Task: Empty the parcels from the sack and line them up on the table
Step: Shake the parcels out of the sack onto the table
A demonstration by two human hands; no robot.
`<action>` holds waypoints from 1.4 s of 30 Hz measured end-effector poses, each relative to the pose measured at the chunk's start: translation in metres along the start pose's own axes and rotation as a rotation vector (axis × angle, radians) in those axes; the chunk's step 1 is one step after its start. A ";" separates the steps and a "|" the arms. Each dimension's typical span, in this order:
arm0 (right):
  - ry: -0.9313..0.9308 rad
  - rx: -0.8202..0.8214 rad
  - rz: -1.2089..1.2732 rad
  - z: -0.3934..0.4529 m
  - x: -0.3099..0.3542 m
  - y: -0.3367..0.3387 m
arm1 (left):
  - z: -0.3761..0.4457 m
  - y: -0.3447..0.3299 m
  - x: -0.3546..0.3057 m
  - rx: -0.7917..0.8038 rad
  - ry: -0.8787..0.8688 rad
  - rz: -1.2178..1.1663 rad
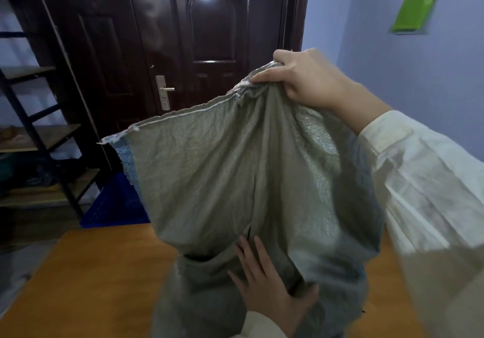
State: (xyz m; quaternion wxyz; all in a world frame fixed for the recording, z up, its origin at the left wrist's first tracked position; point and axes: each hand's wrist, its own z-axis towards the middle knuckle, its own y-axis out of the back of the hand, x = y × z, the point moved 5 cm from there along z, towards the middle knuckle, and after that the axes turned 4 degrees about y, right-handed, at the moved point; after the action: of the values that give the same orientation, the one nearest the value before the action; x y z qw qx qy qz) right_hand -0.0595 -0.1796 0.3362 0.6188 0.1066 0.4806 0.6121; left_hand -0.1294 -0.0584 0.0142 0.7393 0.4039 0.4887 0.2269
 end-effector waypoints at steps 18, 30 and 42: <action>-0.037 0.044 -0.007 -0.008 -0.002 0.006 | 0.036 0.023 0.022 0.017 0.186 0.023; -0.063 -0.041 -0.085 0.019 -0.024 0.055 | 0.050 0.084 0.020 -0.164 0.117 -0.397; -0.071 -0.100 -0.108 0.001 -0.038 0.060 | 0.042 0.080 0.016 -0.210 0.200 -0.455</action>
State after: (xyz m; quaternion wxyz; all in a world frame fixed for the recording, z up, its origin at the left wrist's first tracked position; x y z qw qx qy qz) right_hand -0.0902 -0.1986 0.3980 0.6722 0.0710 0.4324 0.5968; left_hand -0.0799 -0.0168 0.0792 0.7572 0.1804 0.6113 0.1430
